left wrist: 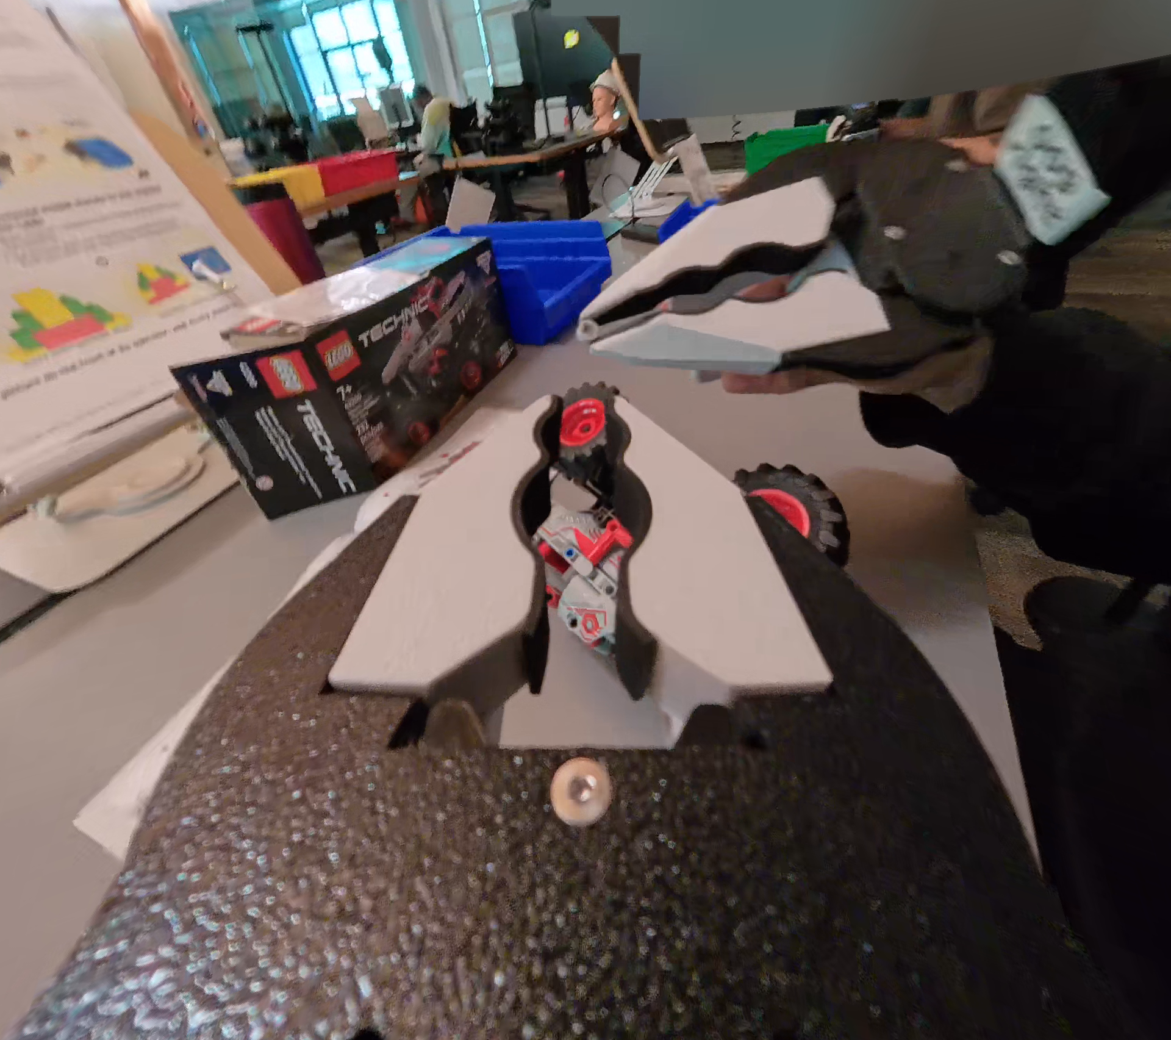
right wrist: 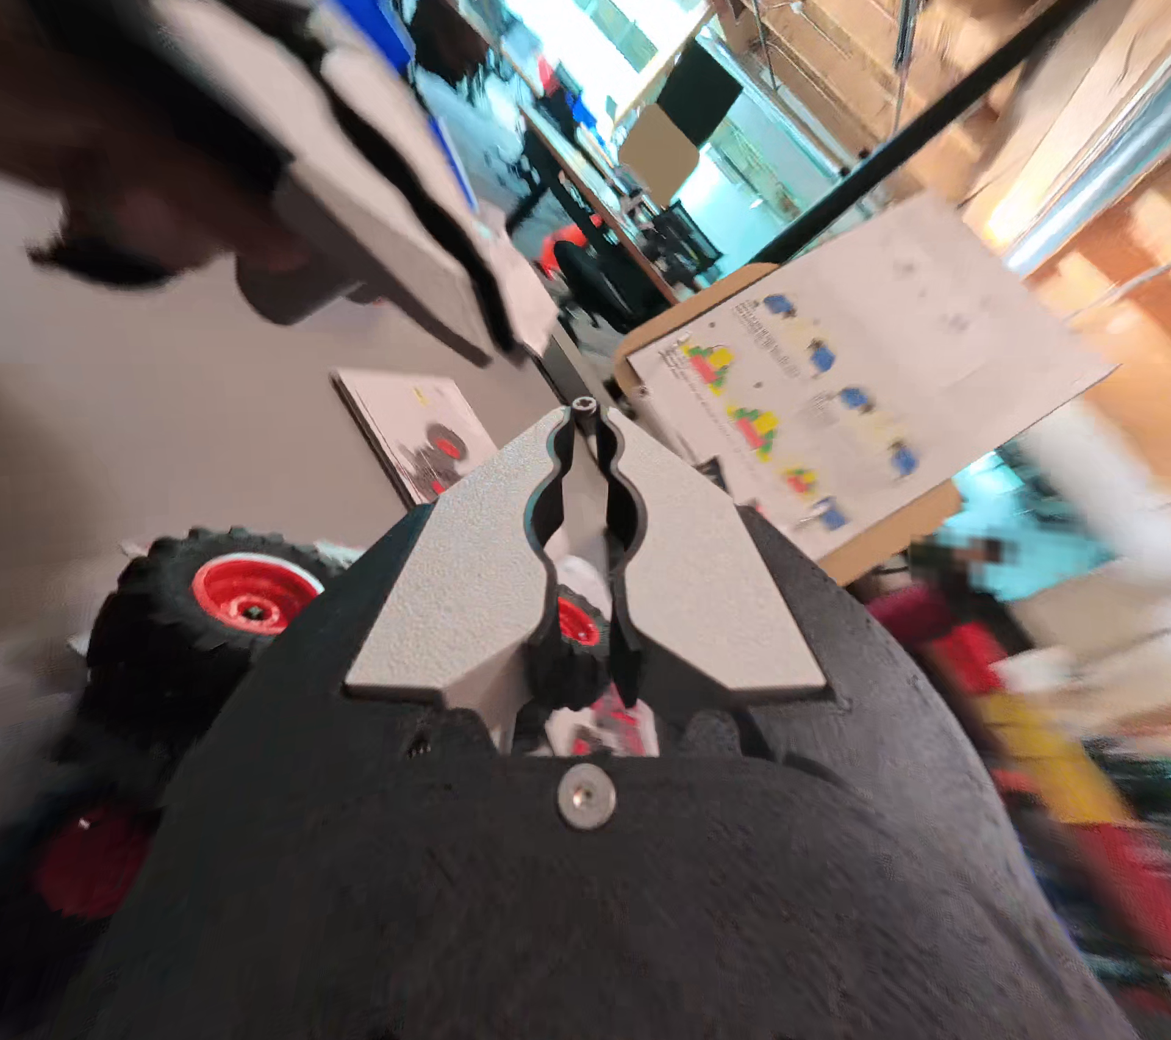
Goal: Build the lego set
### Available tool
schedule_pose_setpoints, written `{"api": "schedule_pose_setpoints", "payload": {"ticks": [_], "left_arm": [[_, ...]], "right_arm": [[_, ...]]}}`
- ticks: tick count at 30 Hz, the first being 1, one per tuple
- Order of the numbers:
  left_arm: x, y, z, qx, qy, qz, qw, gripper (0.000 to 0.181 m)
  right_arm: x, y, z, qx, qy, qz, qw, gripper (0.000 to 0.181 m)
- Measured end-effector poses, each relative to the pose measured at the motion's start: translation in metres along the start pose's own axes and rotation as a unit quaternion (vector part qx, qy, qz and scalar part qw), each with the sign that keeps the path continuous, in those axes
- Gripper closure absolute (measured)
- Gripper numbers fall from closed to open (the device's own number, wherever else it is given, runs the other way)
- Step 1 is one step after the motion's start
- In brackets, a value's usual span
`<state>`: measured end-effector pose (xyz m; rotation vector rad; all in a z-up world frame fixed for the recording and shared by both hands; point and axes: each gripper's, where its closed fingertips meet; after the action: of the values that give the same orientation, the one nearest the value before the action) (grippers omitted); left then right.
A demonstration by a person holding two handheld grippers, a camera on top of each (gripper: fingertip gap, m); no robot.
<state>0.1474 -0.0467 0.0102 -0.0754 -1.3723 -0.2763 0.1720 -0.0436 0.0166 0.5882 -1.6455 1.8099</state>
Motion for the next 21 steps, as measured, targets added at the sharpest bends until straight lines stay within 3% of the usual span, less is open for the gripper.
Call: {"api": "schedule_pose_setpoints", "payload": {"ticks": [10,21], "left_arm": [[0.001,-0.006,-0.005,-0.006,0.001,0.071,0.997,0.17],[0.006,-0.01,-0.001,0.004,-0.001,0.043,0.999,0.173]], "right_arm": [[0.007,0.017,-0.001,-0.076,0.033,0.221,0.972,0.177],[0.018,0.023,0.003,-0.094,0.021,0.273,0.957,0.177]]}}
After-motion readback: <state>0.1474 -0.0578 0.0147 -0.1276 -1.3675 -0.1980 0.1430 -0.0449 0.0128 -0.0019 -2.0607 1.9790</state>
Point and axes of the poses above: each gripper's, where its closed fingertips meet, z back along the fingers, x out of its top, y = z × x across the jaws, and after that the axes turned 8 degrees about y, right-handed
